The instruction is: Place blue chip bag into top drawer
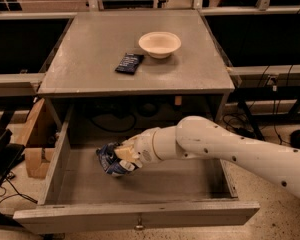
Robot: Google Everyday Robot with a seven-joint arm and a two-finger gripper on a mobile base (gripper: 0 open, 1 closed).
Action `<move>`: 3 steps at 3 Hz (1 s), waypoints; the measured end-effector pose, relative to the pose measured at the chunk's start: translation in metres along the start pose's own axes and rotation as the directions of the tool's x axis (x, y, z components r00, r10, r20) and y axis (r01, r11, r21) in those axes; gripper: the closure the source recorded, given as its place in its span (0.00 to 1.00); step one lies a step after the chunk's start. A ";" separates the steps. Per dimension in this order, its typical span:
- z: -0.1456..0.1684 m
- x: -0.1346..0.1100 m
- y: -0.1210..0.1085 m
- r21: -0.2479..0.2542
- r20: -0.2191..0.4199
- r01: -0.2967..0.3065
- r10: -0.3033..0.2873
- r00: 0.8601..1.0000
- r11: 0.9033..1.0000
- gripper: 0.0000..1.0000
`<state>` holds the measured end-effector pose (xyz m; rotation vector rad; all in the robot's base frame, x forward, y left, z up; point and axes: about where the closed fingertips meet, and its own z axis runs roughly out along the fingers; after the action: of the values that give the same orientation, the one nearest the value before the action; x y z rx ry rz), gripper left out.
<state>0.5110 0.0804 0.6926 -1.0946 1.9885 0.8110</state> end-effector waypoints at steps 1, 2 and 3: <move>0.000 -0.001 0.000 0.001 0.000 0.002 -0.002 1.000 1.000 0.60; 0.000 -0.001 0.000 0.001 0.000 0.002 -0.002 1.000 1.000 0.37; 0.000 -0.001 0.000 0.001 0.000 0.002 -0.002 1.000 1.000 0.14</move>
Offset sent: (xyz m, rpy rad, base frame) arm -0.0001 0.0002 0.0009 -0.0011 -0.0021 0.0004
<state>0.5110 0.0806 0.6935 -1.0963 1.9873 0.8089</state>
